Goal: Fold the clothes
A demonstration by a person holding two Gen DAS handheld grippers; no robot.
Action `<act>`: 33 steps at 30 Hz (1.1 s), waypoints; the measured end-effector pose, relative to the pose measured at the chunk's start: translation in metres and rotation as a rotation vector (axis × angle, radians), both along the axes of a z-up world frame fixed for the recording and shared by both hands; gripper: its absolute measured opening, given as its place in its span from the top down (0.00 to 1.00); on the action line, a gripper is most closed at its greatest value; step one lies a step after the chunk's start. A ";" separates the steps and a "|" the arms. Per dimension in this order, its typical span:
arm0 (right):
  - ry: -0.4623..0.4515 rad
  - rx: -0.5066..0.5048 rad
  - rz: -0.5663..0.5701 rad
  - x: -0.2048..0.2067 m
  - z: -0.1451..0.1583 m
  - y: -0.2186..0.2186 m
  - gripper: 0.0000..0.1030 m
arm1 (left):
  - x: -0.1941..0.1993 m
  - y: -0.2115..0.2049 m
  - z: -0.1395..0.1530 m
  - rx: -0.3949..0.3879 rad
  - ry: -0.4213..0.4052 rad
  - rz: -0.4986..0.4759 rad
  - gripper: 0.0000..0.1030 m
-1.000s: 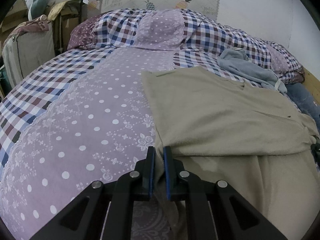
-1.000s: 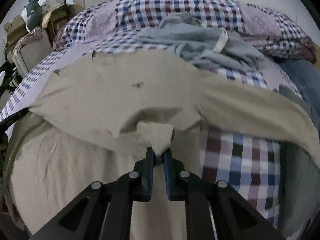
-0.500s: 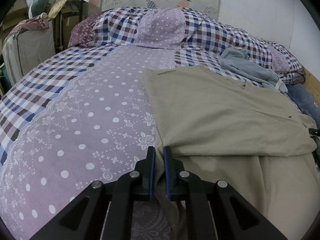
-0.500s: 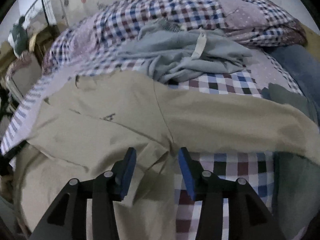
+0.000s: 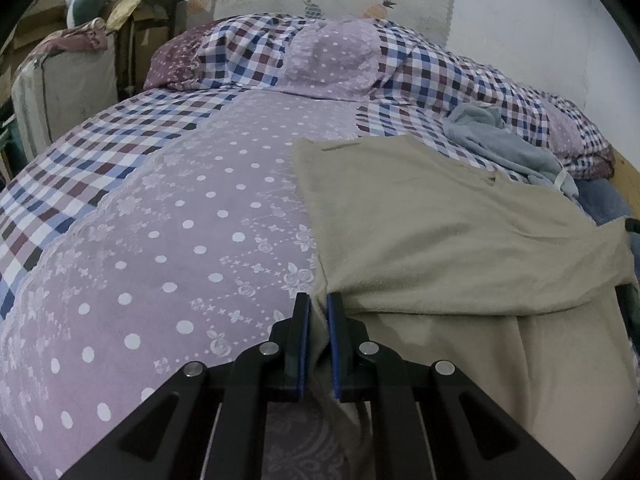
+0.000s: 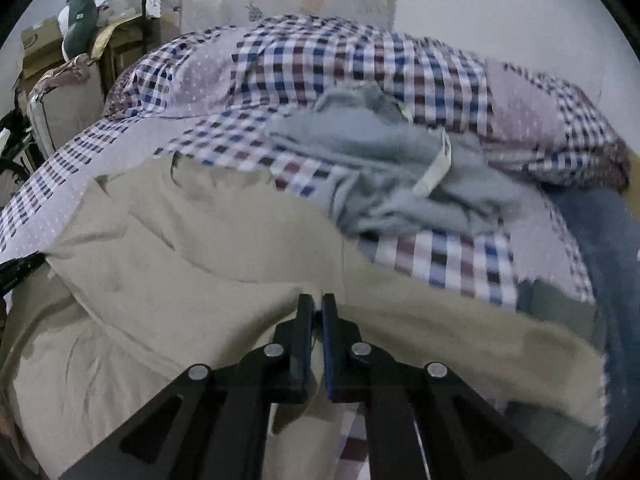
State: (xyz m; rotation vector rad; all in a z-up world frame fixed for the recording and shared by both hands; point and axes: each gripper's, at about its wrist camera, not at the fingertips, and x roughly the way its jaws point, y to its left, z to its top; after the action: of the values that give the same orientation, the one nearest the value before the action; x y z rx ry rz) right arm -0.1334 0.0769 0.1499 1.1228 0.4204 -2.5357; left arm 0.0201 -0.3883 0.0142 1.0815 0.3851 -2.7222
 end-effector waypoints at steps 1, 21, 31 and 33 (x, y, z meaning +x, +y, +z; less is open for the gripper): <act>0.002 0.008 -0.002 -0.002 0.004 -0.003 0.97 | 0.001 -0.002 0.000 0.006 0.005 0.011 0.92; -0.158 -0.180 -0.135 0.012 -0.034 0.014 0.65 | 0.003 -0.010 -0.004 0.064 0.005 0.025 0.92; -0.181 -0.144 -0.116 0.014 -0.059 0.007 0.97 | 0.003 -0.013 -0.005 0.089 0.008 0.018 0.92; -0.153 -0.160 -0.105 0.022 -0.051 0.009 0.97 | 0.004 -0.015 -0.003 0.103 0.016 0.017 0.92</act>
State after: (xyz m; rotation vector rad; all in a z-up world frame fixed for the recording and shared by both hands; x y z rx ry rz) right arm -0.1116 0.0864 0.0987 1.2957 0.1198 -2.4966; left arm 0.0244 -0.4033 0.0107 1.0764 0.5407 -2.7241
